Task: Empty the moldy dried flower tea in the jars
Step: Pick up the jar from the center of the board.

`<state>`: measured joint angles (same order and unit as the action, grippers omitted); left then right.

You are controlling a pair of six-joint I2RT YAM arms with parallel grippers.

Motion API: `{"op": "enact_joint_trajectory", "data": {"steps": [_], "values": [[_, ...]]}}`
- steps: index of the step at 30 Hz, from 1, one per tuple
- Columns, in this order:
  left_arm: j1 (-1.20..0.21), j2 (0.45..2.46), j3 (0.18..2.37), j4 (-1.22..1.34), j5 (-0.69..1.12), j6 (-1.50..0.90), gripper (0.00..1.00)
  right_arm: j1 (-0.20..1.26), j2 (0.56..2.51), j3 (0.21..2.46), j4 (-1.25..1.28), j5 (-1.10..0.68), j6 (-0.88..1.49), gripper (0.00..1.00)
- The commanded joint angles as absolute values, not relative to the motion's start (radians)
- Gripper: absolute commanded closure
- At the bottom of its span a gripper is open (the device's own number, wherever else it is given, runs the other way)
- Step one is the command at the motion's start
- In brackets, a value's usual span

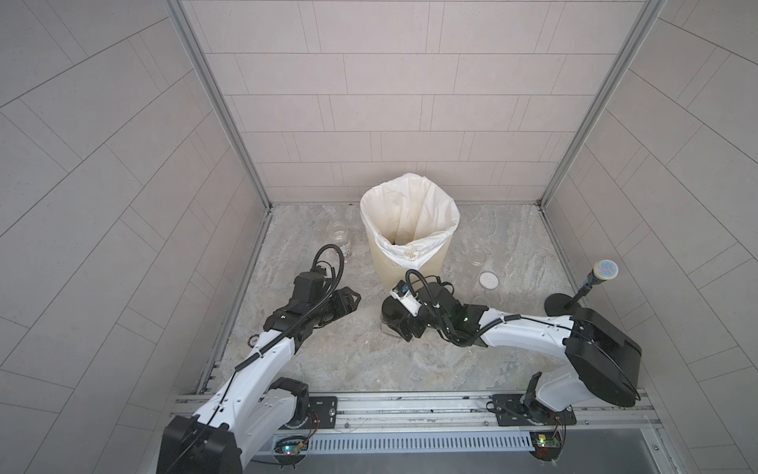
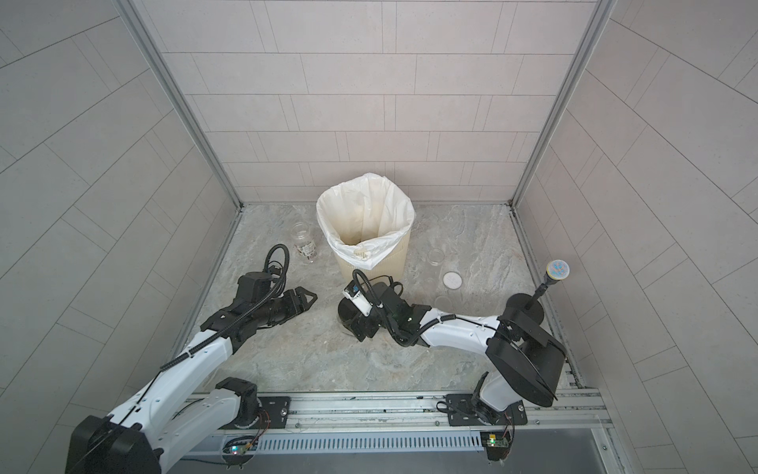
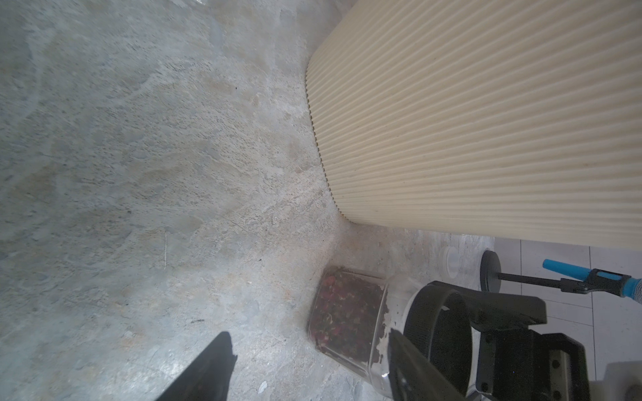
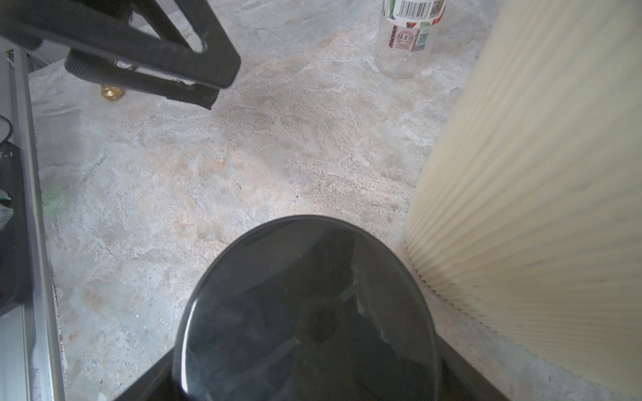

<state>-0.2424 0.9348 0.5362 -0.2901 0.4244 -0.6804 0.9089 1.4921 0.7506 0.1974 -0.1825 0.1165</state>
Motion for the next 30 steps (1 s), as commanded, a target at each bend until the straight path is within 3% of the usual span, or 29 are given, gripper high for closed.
{"op": "enact_joint_trajectory", "data": {"steps": [1, 10, 21, 30], "values": [[-0.236, 0.922, 0.525, -0.279, 0.433, -0.667, 0.26, 0.912, 1.485, 0.745, 0.253, -0.204, 0.129, 0.11], [-0.235, 0.925, 0.533, -0.257, 0.469, -0.635, 0.26, 0.895, 1.404, 0.719, 0.252, -0.272, 0.134, 0.16], [-0.258, 0.93, 0.594, -0.025, 0.758, -0.548, 0.26, 0.757, 1.126, 0.627, 0.244, -0.457, 0.241, 0.18], [-0.316, 0.977, 0.666, 0.109, 0.865, -0.458, 0.2, 0.627, 0.958, 0.589, 0.25, -0.606, 0.344, 0.17]]}}
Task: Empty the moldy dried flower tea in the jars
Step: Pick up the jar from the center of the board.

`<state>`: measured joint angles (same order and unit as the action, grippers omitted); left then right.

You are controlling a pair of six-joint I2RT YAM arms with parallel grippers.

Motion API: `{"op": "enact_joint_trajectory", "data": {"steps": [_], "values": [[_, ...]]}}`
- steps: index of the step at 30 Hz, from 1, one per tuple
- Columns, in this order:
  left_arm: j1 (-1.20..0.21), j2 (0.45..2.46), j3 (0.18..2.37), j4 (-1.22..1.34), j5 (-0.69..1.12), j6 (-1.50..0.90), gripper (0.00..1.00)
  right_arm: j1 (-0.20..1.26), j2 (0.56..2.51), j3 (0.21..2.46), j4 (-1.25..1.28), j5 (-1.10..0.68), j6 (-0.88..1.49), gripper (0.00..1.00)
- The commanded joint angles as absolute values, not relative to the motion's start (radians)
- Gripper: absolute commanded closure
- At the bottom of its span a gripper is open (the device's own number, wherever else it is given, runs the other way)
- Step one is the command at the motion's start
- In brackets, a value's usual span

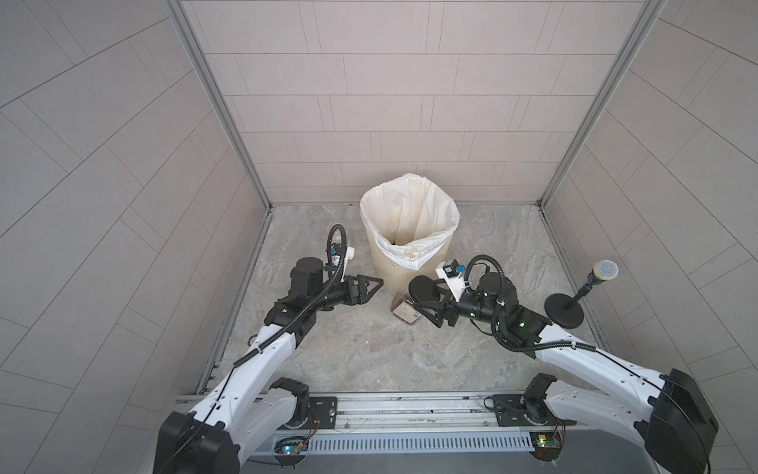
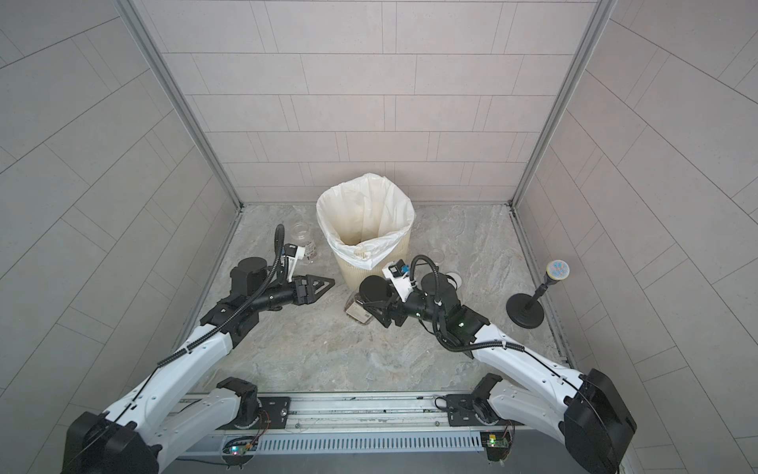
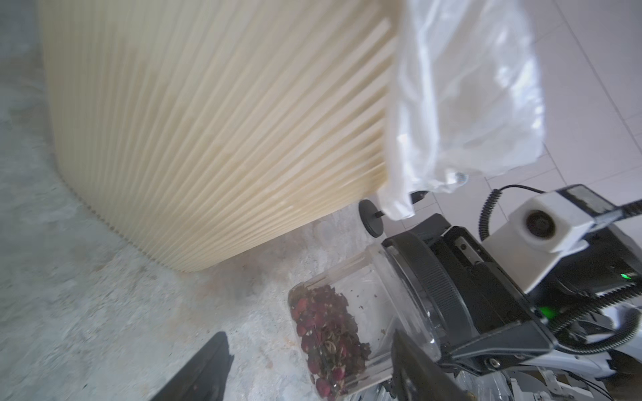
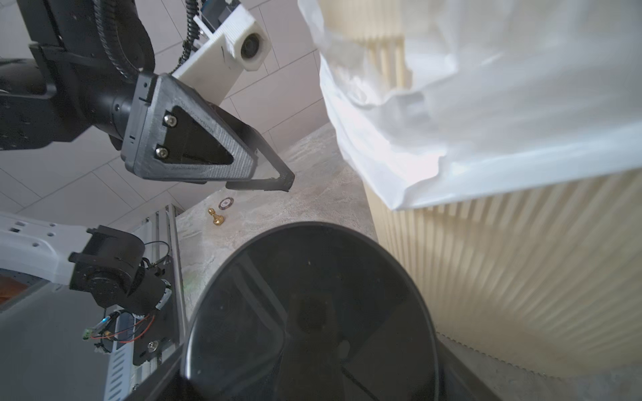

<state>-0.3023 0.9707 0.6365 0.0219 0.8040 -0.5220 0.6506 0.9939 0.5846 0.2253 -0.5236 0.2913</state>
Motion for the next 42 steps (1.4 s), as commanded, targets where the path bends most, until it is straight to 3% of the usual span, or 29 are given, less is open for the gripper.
{"op": "enact_joint_trajectory", "data": {"steps": [1, 4, 8, 15, 23, 37, 42], "values": [[-0.323, 0.977, 0.662, 0.145, 0.879, -0.449, 0.19, 0.614, 0.951, 0.589, 0.251, -0.623, 0.357, 0.17], [-0.361, 0.974, 0.641, 0.263, 0.938, -0.414, 0.14, 0.59, 0.949, 0.587, 0.272, -0.673, 0.404, 0.17], [-0.408, 0.975, 0.648, 0.234, 1.012, -0.293, 0.09, 0.584, 0.953, 0.58, 0.309, -0.716, 0.453, 0.17], [-0.429, 1.032, 0.754, -0.054, 1.175, -0.106, 0.07, 0.582, 0.95, 0.596, 0.312, -0.782, 0.471, 0.17], [-0.501, 1.093, 0.805, -0.229, 1.144, 0.045, 0.05, 0.581, 0.951, 0.599, 0.346, -0.793, 0.501, 0.17], [-0.554, 1.153, 0.794, -0.195, 0.998, 0.039, 0.03, 0.581, 0.976, 0.595, 0.439, -0.847, 0.564, 0.19], [-0.555, 1.151, 0.743, -0.043, 1.098, -0.09, 0.02, 0.581, 0.977, 0.59, 0.439, -0.874, 0.563, 0.19]]}}
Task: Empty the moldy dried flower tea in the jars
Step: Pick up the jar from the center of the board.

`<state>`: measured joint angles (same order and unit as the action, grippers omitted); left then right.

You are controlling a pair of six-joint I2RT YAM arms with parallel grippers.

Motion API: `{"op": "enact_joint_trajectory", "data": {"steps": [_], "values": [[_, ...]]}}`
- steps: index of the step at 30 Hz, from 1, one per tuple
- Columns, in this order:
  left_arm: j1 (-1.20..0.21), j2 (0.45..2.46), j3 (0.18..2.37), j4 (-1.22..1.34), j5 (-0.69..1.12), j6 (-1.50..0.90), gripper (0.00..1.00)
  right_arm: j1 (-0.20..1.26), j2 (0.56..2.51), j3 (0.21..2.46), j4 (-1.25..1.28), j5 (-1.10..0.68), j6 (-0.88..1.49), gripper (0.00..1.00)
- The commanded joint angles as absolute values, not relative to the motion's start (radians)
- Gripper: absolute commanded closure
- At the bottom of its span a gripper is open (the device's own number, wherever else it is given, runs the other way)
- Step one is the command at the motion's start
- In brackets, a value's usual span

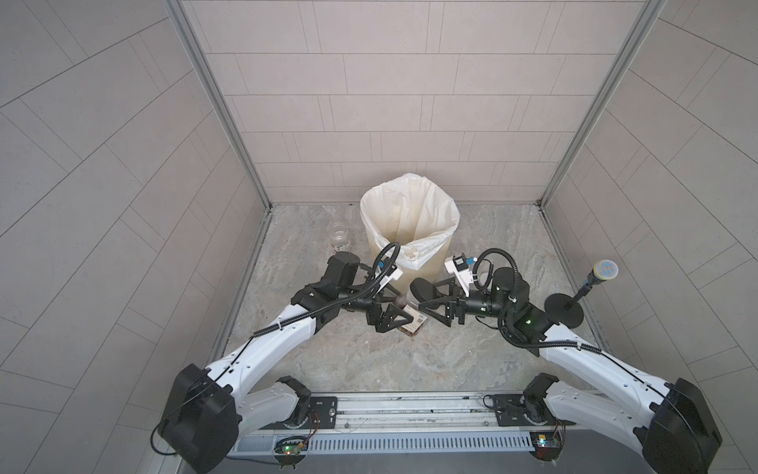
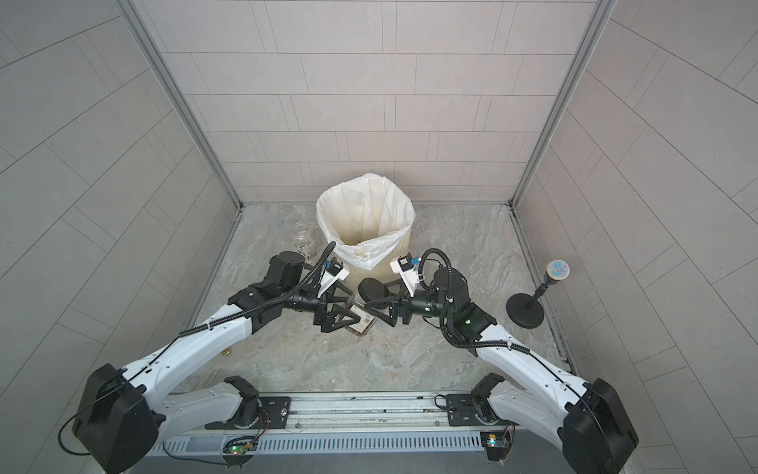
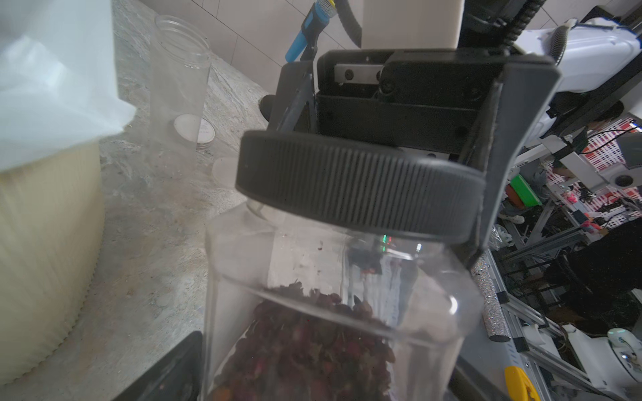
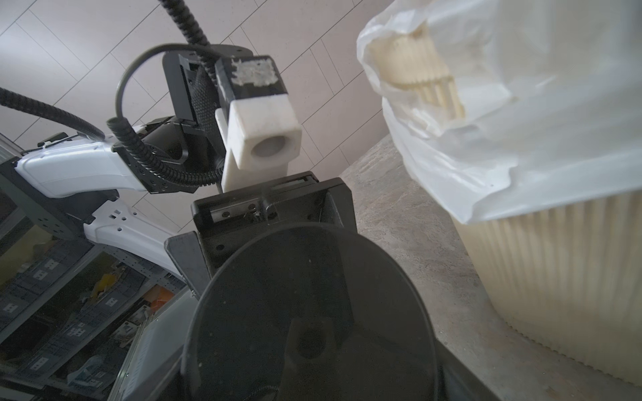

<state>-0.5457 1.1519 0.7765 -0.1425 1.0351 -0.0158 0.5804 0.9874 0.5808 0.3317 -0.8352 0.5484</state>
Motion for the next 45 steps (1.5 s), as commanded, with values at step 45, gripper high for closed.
{"op": "enact_joint_trajectory", "data": {"steps": [45], "values": [[-0.6, 1.019, 0.681, 0.121, 0.761, 0.046, 0.31, 0.588, 1.027, 0.786, 0.207, -0.727, 0.567, 0.0]]}}
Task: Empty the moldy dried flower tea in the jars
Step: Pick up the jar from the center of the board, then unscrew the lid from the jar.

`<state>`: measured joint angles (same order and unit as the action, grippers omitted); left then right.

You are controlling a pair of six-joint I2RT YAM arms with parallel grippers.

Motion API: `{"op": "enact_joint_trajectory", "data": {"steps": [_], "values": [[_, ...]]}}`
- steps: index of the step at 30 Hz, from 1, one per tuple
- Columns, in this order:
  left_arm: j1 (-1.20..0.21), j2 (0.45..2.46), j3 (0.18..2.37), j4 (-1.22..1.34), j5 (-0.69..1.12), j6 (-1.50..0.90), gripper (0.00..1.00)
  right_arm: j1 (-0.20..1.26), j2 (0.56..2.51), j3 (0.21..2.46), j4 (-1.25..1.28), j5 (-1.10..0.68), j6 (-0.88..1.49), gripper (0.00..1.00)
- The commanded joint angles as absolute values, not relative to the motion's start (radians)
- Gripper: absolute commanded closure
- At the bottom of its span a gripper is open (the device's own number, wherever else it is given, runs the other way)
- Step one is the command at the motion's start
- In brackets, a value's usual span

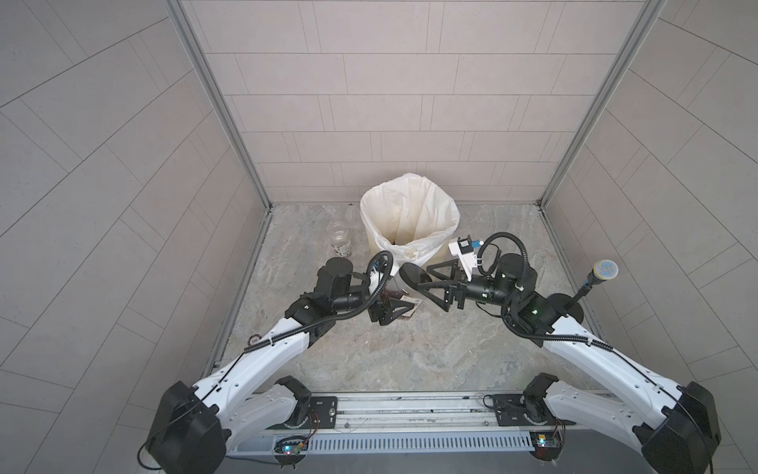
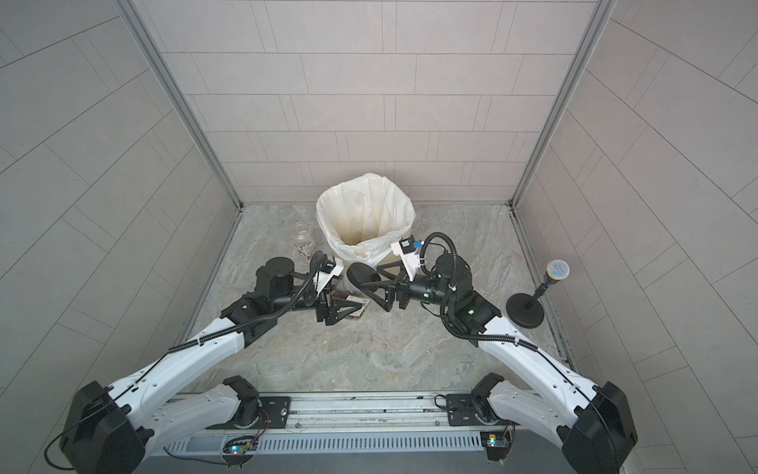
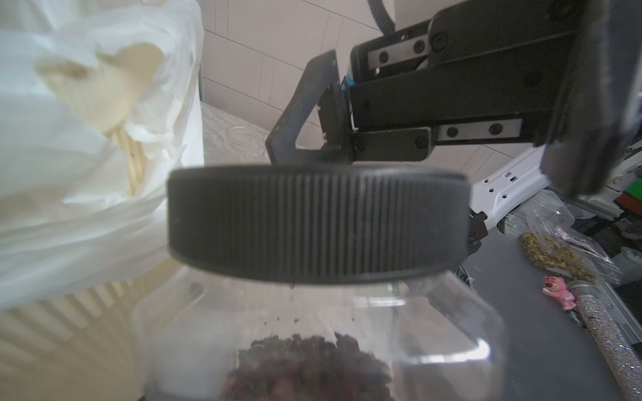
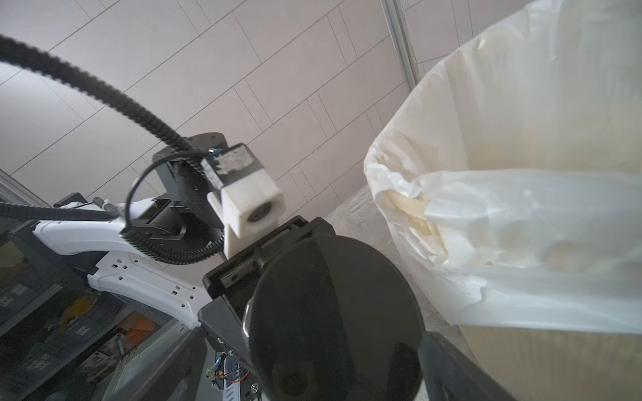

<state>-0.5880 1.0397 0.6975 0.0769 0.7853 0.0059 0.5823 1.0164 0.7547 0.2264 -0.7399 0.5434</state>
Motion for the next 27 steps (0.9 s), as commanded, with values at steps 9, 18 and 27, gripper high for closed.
{"op": "enact_joint_trajectory", "data": {"steps": [9, 18, 27], "values": [[-0.64, 1.011, 0.687, 0.103, 0.715, 0.088, 0.31, 0.614, 1.079, 0.847, 0.179, -0.726, 0.589, 0.0], [-0.65, 0.987, 0.681, 0.104, 0.67, 0.09, 0.31, 0.619, 1.098, 0.886, 0.072, -0.706, 0.537, 0.0], [-0.655, 0.988, 0.691, 0.103, 0.673, 0.093, 0.33, 0.635, 1.105, 0.908, 0.012, -0.731, 0.465, 0.09]]}}
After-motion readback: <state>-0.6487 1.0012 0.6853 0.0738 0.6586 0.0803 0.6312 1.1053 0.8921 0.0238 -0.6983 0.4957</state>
